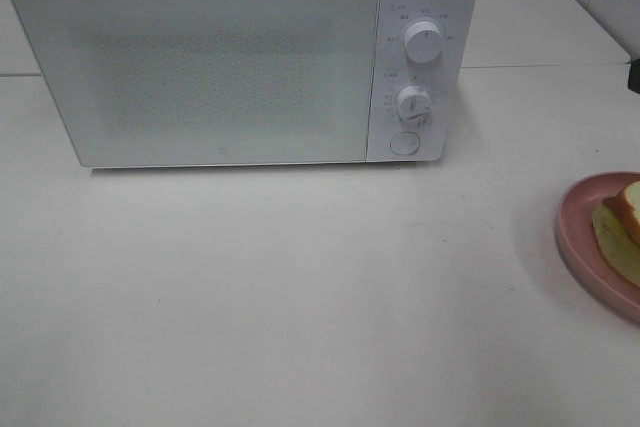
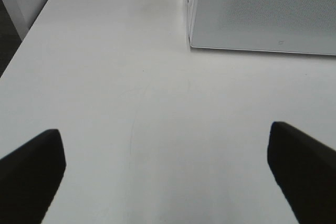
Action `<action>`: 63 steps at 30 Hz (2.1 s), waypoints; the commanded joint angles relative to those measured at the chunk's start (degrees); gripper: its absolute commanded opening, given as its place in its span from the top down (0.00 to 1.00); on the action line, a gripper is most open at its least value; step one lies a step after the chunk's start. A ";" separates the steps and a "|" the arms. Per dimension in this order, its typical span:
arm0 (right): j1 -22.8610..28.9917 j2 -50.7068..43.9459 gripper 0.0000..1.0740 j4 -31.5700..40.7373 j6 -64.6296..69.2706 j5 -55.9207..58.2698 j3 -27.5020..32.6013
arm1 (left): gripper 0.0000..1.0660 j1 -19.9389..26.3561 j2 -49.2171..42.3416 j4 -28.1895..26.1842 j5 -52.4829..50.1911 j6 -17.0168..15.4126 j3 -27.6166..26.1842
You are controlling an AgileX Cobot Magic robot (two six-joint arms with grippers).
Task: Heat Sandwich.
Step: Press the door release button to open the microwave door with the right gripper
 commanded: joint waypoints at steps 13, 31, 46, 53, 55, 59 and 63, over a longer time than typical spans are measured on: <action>3.67 10.71 0.29 7.28 -0.86 -29.97 7.62 | 0.05 -0.29 -1.49 -0.11 -0.57 0.00 0.23; 27.50 33.40 0.29 33.98 -21.54 -68.75 12.38 | 0.05 -0.29 -1.49 -0.11 -0.57 0.00 0.23; 43.03 43.49 0.29 49.39 -21.03 -76.66 12.03 | 0.05 -0.29 -1.49 -0.11 -0.57 0.00 0.23; 45.38 43.72 0.29 50.82 -19.71 -76.83 12.09 | 0.05 -0.29 -1.49 -0.11 -0.57 0.00 0.23; 45.38 43.72 0.29 50.82 -17.19 -76.83 12.09 | 0.05 -0.29 -1.49 -0.11 -0.57 0.00 0.23; 45.38 43.72 0.29 50.82 -4.64 -76.66 12.09 | 0.05 -0.29 -1.49 -0.11 -0.57 0.00 0.23; 45.38 43.72 0.29 50.82 10.20 -76.66 12.09 | 0.05 -0.29 -1.49 -0.11 -0.57 0.00 0.23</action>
